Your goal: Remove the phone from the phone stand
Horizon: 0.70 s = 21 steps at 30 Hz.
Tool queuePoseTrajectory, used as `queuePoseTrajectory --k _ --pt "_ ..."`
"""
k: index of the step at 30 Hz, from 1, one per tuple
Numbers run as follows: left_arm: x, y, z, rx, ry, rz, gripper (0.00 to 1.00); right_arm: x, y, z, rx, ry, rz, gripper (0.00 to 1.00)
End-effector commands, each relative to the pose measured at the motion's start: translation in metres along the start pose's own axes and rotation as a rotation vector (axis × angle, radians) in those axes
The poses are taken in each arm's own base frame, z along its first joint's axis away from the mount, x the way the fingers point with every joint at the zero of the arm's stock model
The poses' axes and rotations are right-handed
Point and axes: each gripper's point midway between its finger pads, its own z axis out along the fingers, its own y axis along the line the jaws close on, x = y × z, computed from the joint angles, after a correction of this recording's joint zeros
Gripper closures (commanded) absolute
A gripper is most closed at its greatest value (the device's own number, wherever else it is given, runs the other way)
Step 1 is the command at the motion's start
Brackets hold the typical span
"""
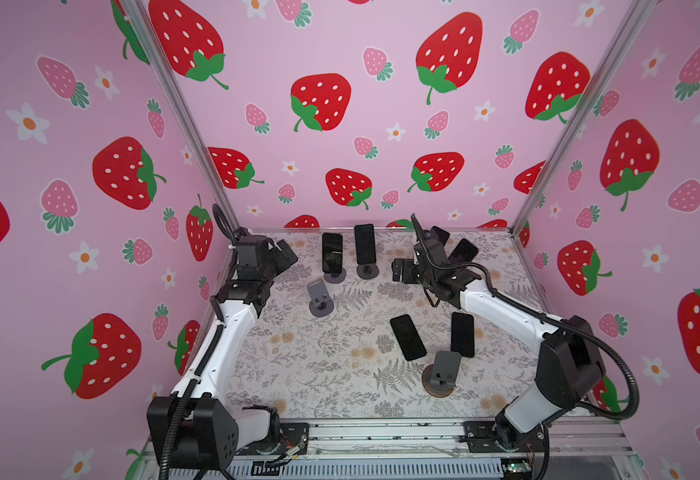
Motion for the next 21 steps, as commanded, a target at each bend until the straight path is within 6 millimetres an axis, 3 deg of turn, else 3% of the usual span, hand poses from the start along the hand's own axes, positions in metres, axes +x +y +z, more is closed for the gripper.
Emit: queuePoseTrajectory --k 1,6,12,15,21 --pt "0.005 -0.040 -0.003 0.117 0.096 0.118 0.01 -0.016 -0.003 -0.014 -0.017 -0.123 -0.016 0.00" --pt "0.012 -0.083 -0.005 0.220 0.129 0.333 0.01 0.002 0.007 -0.023 -0.135 -0.160 -0.083 0.00" --pt "0.029 -0.126 -0.011 0.484 0.124 0.509 0.01 0.017 -0.004 -0.035 -0.151 -0.246 -0.143 0.00" --pt "0.033 -0.129 -0.002 0.489 0.166 0.530 0.01 0.022 -0.008 -0.031 -0.134 -0.244 -0.134 0.00" --pt "0.042 -0.121 0.044 0.387 0.268 0.557 0.01 0.043 -0.009 -0.017 -0.145 -0.204 -0.129 0.00"
